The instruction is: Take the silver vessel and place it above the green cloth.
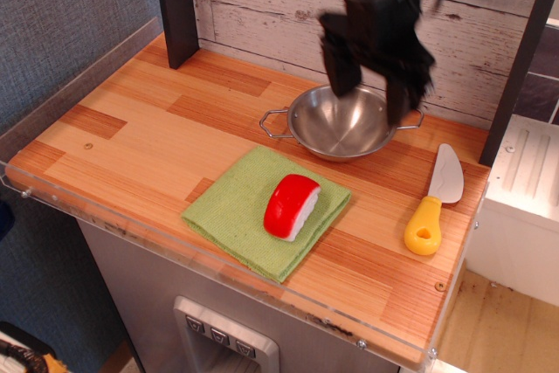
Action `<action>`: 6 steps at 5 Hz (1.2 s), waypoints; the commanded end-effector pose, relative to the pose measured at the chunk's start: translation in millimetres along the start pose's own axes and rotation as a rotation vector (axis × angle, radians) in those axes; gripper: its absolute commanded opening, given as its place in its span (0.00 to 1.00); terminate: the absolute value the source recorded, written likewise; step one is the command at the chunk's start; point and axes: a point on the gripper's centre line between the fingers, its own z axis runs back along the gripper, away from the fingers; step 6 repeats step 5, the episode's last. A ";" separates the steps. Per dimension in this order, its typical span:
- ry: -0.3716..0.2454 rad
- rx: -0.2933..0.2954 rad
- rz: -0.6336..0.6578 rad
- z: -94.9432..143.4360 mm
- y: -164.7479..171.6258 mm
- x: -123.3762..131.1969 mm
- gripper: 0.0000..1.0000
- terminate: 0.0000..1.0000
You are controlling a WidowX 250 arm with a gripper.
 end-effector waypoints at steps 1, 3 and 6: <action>0.068 0.027 0.266 53.2 -2.3 -68.3 1.00 0.00; 0.121 -0.010 0.218 49.9 2.3 -84.5 1.00 0.00; 0.121 -0.010 0.218 49.9 2.3 -84.5 1.00 1.00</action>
